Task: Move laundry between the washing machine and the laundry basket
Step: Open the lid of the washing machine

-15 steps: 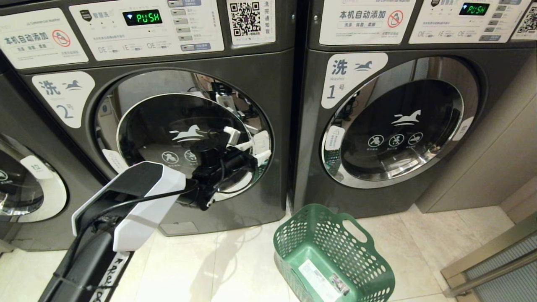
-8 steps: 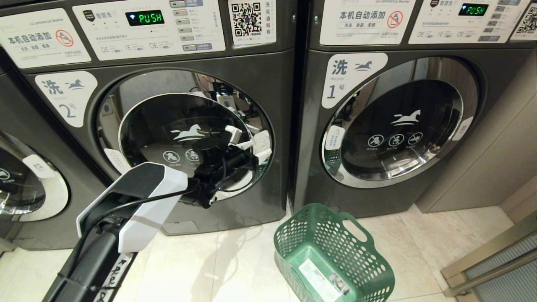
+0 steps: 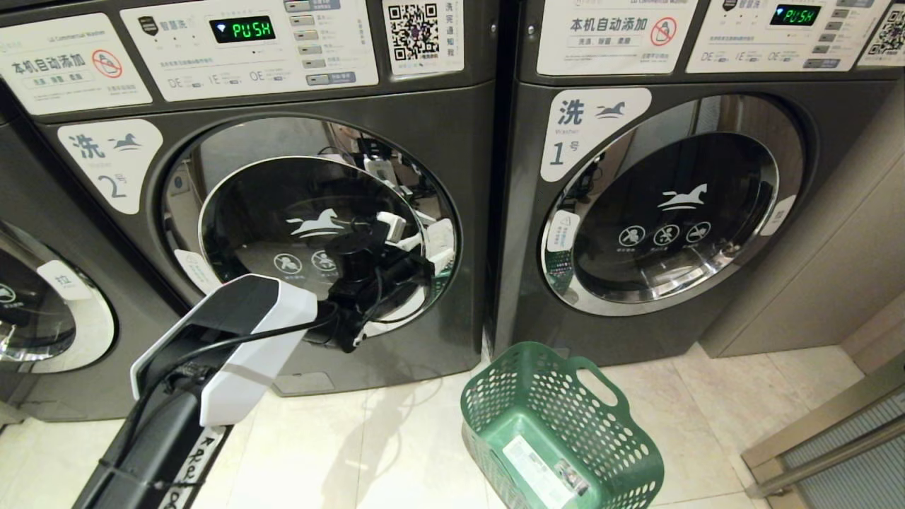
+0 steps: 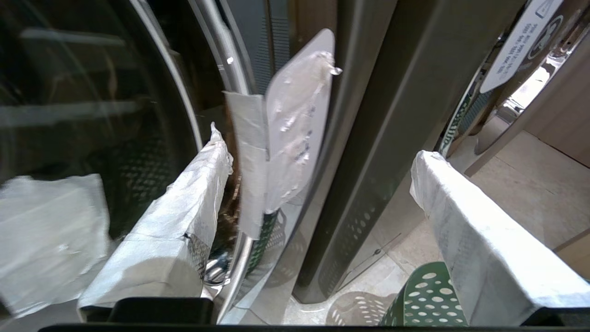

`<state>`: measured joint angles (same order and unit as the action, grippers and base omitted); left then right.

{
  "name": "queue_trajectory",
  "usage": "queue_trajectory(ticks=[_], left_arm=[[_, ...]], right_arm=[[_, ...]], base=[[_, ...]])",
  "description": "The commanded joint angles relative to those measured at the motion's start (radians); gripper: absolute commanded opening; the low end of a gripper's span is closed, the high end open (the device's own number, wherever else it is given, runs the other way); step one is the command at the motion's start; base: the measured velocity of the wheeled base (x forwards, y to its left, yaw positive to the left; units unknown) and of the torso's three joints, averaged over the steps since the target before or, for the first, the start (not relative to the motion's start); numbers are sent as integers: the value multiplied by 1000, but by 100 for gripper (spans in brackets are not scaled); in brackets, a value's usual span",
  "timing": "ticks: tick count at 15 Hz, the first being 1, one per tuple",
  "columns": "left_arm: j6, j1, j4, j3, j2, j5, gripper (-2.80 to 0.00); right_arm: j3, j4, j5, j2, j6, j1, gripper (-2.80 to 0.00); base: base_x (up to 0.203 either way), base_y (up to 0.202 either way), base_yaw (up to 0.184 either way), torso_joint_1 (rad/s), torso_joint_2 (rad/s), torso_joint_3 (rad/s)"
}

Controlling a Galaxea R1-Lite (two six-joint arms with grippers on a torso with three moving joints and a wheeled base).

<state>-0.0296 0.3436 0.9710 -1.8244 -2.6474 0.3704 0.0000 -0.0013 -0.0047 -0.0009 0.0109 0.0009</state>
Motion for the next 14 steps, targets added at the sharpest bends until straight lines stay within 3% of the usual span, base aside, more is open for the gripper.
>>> queue_trajectory(ticks=[1, 11, 14], left_arm=[[-2, -4, 8, 9, 11, 2, 0], [3, 41, -21, -15, -6, 0, 0], [13, 46, -23, -30, -11, -37, 0]], right_arm=[[0, 0, 0, -1, 0, -1, -280], [0, 0, 0, -1, 0, 1, -280], [0, 0, 0, -1, 0, 1, -280]], base=[[0, 0, 0, 0, 0, 0], [0, 0, 0, 0, 0, 0], [0, 0, 0, 0, 0, 0]])
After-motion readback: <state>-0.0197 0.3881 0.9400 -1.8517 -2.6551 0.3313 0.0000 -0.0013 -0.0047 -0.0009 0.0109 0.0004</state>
